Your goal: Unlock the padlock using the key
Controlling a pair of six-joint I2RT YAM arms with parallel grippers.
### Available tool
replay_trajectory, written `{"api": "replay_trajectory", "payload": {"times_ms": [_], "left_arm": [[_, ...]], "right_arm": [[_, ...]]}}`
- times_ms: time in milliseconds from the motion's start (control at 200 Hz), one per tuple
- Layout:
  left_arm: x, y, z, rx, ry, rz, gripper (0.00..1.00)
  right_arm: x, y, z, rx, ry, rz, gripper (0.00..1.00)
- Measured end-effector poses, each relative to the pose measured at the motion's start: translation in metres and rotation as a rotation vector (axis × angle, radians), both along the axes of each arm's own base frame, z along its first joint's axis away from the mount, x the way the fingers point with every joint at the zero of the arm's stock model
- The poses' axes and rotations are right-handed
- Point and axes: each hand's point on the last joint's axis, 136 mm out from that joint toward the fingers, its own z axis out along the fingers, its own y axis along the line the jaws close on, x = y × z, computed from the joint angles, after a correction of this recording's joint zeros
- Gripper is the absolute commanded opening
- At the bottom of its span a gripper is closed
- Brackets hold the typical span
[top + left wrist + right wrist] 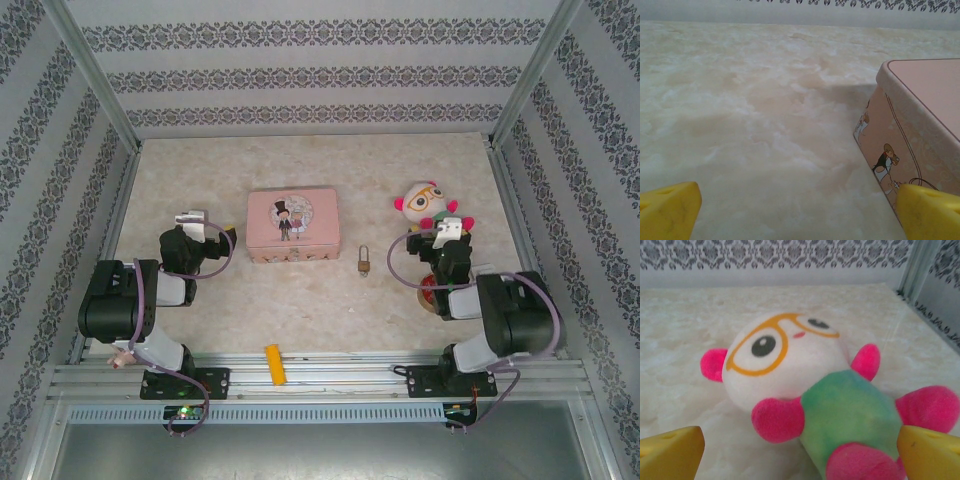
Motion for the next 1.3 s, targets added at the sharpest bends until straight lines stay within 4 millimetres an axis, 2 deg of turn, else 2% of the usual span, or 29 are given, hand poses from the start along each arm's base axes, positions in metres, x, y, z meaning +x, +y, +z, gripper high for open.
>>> {"api": "replay_trajectory", "payload": {"times_ms": [75,305,615,1299], "left_arm": [[0.000,0.000,0.000,0.000,0.000,0.000,0.99],[0.000,0.000,0.000,0.000,0.000,0.000,0.99],[0.000,0.000,0.000,0.000,0.000,0.000,0.99],[0.000,0.000,0.000,0.000,0.000,0.000,0.99]], "right_arm": [[0.003,0.000,-0.004,0.009,0.018,0.015,0.98],[0.029,-0.004,0.021,0.055,-0.032,0.069,0.98],[0.026,0.009,0.014,0.078,0.001,0.136,0.98],[0.026,0.009,0.013,0.078,0.008,0.137,0.98]]}}
